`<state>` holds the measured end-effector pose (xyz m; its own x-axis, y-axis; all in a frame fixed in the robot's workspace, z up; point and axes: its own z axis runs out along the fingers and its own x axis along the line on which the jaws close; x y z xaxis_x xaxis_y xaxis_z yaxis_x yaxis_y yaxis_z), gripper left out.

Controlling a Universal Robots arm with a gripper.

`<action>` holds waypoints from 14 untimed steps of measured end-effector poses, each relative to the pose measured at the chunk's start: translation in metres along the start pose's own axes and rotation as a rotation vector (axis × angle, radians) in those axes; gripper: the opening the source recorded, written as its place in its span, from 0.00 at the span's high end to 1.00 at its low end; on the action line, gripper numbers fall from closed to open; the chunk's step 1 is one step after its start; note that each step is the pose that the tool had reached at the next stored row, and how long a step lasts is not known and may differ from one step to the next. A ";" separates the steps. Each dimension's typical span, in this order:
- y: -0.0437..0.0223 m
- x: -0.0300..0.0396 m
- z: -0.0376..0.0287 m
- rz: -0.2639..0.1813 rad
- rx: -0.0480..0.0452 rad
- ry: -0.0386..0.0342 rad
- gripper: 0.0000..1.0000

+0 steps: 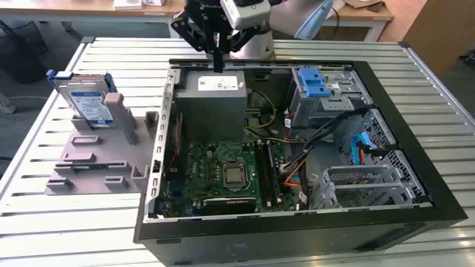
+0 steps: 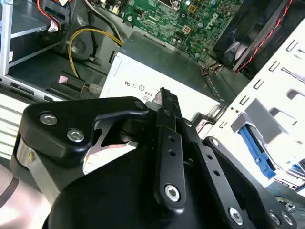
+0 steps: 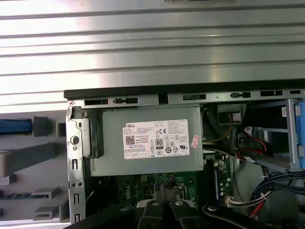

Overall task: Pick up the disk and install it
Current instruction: 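Reach for the disk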

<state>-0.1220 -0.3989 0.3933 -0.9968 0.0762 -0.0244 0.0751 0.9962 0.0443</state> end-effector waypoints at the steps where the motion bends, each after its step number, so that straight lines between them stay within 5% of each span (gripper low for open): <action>1: 0.0000 0.0000 0.0000 0.000 -0.0001 0.0000 0.89; 14: -0.0002 0.0025 0.0000 0.000 0.0000 0.0000 0.89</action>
<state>-0.1245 -0.3989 0.3933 -0.9968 0.0763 -0.0245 0.0751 0.9962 0.0443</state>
